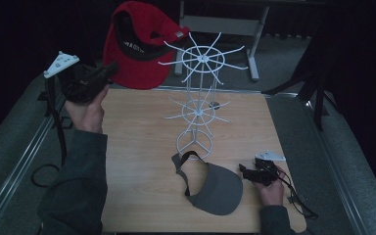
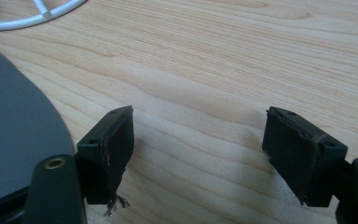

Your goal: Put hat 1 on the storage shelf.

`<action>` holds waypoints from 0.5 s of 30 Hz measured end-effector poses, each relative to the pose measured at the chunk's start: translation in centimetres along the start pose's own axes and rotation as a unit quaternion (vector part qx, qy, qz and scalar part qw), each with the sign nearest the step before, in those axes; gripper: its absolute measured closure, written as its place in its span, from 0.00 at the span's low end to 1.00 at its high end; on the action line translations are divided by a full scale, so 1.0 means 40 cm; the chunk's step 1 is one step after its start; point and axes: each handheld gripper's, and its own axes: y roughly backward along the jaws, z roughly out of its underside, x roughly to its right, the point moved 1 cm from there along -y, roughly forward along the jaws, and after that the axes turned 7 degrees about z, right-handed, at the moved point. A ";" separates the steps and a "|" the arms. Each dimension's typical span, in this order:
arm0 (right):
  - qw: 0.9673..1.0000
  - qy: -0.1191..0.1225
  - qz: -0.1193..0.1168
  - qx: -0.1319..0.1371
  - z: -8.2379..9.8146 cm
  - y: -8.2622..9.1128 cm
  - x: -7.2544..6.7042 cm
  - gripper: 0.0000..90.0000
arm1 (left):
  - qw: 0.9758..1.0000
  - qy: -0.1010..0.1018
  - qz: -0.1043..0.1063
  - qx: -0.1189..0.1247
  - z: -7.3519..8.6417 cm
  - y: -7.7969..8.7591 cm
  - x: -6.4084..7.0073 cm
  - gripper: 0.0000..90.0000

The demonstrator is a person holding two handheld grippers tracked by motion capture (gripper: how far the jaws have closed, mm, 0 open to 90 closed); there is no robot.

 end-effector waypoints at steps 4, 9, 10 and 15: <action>1.000 0.000 0.000 0.000 0.000 0.000 0.000 0.28 | 1.000 -0.006 0.002 0.010 -0.002 0.004 0.004 0.95; 1.000 0.000 0.000 0.000 0.000 0.000 0.000 0.28 | 0.999 -0.015 0.003 0.029 -0.007 0.012 0.013 0.95; 1.000 0.000 0.000 0.000 0.000 0.000 0.000 0.28 | 0.999 -0.015 0.004 0.032 -0.007 0.013 0.014 0.95; 1.000 0.000 0.000 0.000 0.000 0.000 0.000 0.28 | 0.999 -0.024 0.006 0.038 -0.008 0.021 0.021 0.95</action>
